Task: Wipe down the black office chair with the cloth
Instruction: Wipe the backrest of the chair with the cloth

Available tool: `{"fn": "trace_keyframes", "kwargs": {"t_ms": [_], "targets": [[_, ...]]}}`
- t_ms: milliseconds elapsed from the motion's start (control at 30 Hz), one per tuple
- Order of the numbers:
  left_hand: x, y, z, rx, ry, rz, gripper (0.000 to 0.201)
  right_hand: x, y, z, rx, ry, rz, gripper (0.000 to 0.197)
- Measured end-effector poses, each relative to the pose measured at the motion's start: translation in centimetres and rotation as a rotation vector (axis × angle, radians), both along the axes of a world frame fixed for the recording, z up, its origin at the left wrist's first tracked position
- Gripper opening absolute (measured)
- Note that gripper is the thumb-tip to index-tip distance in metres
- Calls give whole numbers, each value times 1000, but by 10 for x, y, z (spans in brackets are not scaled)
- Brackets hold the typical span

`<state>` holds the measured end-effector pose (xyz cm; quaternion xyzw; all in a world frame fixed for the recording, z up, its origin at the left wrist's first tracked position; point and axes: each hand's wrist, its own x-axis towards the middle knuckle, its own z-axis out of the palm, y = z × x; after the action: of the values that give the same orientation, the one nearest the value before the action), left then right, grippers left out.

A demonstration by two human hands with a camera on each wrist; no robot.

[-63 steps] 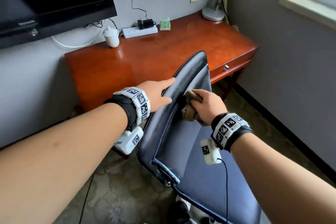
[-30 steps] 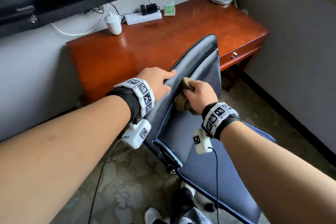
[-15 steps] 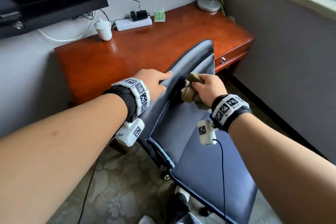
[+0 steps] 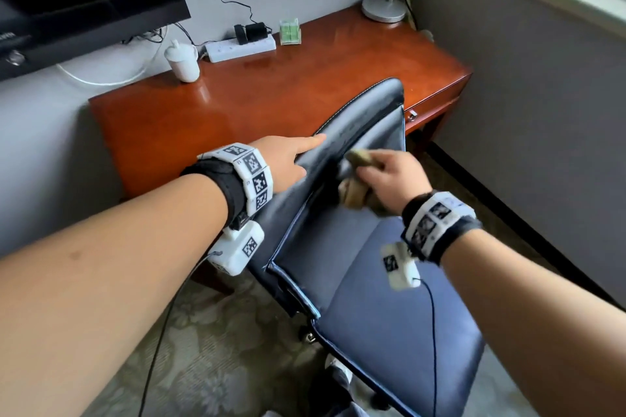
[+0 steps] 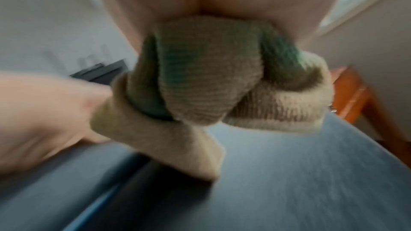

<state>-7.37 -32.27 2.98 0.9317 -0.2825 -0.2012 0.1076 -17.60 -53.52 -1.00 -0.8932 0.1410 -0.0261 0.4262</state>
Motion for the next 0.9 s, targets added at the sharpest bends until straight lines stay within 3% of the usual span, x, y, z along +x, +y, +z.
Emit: {"fn": "trace_keyframes", "kwargs": {"t_ms": [133, 300, 533, 733, 900], "targets": [[8, -14, 5, 93, 18, -50, 84, 43, -43, -1, 258, -25, -271, 17], [14, -11, 11, 111, 22, -72, 82, 93, -77, -18, 180, 10, -380, 18], [24, -10, 7, 98, 33, 3, 80, 136, -86, -24, -63, 125, -311, 15], [29, -11, 6, 99, 77, 34, 83, 116, -45, -28, -58, 101, -224, 8], [28, -20, 5, 100, 73, 29, 85, 77, -3, -36, -75, 77, -137, 33]]}}
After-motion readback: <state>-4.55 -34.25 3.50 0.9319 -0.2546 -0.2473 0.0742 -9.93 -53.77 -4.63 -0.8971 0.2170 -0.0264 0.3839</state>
